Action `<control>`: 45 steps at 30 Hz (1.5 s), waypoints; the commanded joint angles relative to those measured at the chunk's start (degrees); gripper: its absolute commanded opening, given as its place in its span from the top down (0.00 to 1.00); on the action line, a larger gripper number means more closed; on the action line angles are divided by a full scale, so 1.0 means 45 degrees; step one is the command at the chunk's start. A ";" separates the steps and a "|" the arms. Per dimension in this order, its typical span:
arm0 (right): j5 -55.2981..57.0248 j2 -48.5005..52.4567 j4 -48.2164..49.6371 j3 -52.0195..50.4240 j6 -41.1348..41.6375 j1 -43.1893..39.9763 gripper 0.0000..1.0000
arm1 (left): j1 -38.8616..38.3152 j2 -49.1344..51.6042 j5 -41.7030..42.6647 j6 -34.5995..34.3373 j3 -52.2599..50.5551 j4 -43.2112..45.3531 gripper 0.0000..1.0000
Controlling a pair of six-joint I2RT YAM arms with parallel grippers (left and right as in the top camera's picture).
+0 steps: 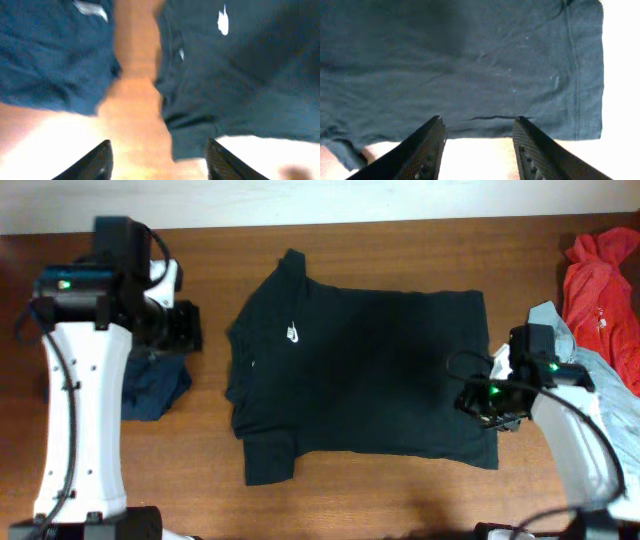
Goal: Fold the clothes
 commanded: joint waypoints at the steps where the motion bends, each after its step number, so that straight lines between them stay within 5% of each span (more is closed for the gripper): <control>1: -0.0248 -0.0835 -0.0287 0.0219 -0.0131 -0.0015 0.49 | -0.0039 -0.0034 0.1297 -0.0753 -0.1481 0.0078 0.45; 11: -0.0243 -0.1234 -0.0821 0.0219 -0.0131 -0.0015 0.47 | -0.1355 -0.0675 0.2259 -0.0991 -0.7213 0.1831 0.44; 19: -0.0238 -0.1224 -0.0831 0.0219 -0.0136 -0.0015 0.47 | -0.2390 -0.0991 0.2778 -0.3473 -1.1307 0.3755 0.44; 25: -0.0228 -0.1224 -0.0840 0.0219 -0.0136 -0.0015 0.46 | -0.2390 -0.1078 0.4211 -0.3502 -1.4328 0.6212 0.43; 38: -0.0189 -0.1224 -0.0865 0.0219 -0.0136 -0.0015 0.46 | -0.2390 -0.1078 0.2807 -0.3589 -1.5378 0.8388 0.38; 45: -0.0189 -0.1224 -0.0991 0.0219 -0.0136 -0.0015 0.46 | -0.2390 -0.1078 0.1953 -0.3793 -1.5373 0.8718 0.49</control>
